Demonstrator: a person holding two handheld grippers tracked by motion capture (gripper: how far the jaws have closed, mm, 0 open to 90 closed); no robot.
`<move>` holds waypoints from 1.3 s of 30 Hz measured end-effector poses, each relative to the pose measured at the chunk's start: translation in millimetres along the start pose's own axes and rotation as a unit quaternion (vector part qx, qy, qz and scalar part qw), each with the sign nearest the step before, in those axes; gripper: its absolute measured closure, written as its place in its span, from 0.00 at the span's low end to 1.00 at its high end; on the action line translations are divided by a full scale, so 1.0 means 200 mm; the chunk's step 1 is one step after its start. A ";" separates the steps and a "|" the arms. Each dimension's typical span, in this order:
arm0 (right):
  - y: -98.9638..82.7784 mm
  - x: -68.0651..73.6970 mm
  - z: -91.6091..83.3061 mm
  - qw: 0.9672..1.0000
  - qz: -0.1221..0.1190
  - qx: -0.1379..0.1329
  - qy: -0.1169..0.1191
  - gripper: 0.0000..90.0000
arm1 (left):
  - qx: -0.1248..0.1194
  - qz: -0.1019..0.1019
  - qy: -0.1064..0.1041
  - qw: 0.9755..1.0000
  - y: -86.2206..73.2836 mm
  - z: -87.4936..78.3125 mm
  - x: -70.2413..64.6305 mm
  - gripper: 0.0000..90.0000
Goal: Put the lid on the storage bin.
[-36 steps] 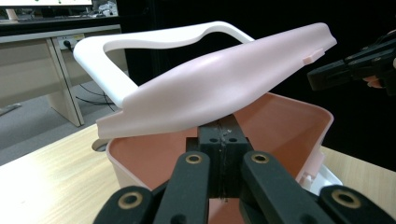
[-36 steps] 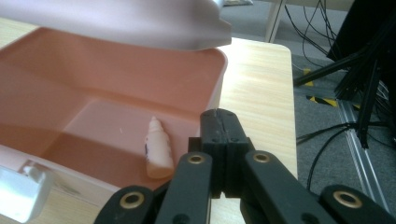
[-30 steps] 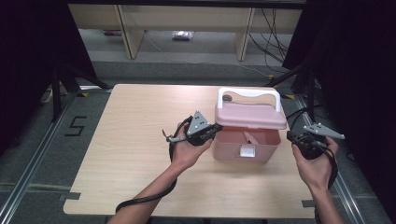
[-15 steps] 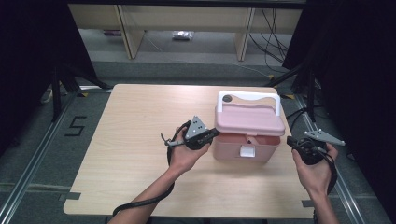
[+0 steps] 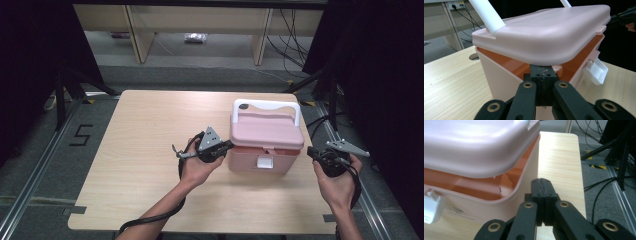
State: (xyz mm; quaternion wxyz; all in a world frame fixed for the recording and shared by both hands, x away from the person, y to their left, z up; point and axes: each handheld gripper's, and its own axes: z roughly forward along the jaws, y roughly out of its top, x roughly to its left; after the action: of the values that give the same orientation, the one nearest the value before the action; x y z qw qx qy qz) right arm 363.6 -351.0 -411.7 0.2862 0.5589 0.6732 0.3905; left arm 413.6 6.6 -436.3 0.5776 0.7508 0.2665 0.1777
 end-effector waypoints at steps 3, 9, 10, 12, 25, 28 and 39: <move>0.00 -0.01 0.00 1.000 -0.008 -0.001 -0.005 1.00 | 0.009 0.004 0.003 1.000 0.00 -0.01 0.00 1.00; -0.01 0.00 0.00 1.000 0.014 0.002 -0.006 1.00 | 0.008 0.014 0.008 1.000 0.01 -0.05 0.00 1.00; -0.01 0.00 0.00 1.000 0.014 0.002 -0.008 1.00 | 0.011 0.013 0.011 1.000 0.01 -0.06 0.00 1.00; -0.01 0.01 0.00 1.000 0.020 0.002 -0.002 0.99 | 0.011 0.016 0.011 1.000 0.01 -0.08 0.00 1.00; -0.05 -0.01 0.03 1.000 0.022 0.002 -0.002 0.97 | -0.008 0.017 0.034 0.999 -0.03 -0.21 0.06 1.00; -0.06 -0.01 0.03 1.000 0.020 0.012 -0.010 0.96 | -0.012 0.020 0.049 0.999 -0.05 -0.26 0.09 0.99; -0.16 -0.04 0.10 1.000 0.013 -0.003 -0.014 0.89 | -0.016 -0.020 0.141 0.990 -0.25 -0.50 0.27 0.87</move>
State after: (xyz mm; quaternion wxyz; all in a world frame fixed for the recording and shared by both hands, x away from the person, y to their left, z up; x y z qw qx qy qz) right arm 364.0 -357.4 -449.6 0.2918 0.5721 0.6608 0.3884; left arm 389.4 125.0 -460.0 0.5500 0.7034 0.3573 0.2739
